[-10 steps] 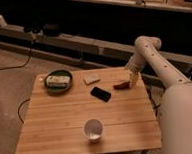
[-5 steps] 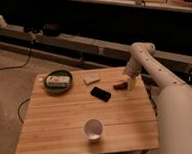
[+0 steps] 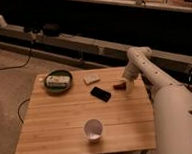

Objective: Place the pepper in the ceramic cup

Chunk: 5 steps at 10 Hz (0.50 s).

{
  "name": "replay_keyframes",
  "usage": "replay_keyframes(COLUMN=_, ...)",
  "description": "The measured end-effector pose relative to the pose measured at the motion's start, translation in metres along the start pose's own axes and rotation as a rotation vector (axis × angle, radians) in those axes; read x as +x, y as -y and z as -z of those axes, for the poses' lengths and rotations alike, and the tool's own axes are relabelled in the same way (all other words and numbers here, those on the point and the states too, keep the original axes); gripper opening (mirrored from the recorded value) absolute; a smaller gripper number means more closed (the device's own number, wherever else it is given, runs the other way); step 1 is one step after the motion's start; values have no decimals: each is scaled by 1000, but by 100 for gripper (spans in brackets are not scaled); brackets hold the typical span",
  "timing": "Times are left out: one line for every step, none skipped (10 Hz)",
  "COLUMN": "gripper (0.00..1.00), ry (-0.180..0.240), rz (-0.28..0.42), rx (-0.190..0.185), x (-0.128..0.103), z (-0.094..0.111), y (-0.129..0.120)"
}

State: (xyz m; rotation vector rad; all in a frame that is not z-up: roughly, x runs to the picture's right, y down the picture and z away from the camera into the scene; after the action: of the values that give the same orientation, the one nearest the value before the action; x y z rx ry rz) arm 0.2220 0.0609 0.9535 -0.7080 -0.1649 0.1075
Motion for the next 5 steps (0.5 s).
replay_keyframes(gripper=58, ry=1, rz=-3, rx=-10, x=0, z=-3, y=-2)
replay_keyframes(gripper=47, ry=4, rz=-6, rx=-21, x=-1, z=-5, y=-3)
replay_keyframes(gripper=35, ry=8, rz=-6, rx=-27, x=-3, z=-7, y=-4)
replay_keyframes(gripper=25, ry=8, rz=-4, rx=-28, x=-5, z=-7, y=-4)
replay_keyframes(gripper=15, ry=8, rz=2, rx=-23, x=-7, z=-3, y=-3)
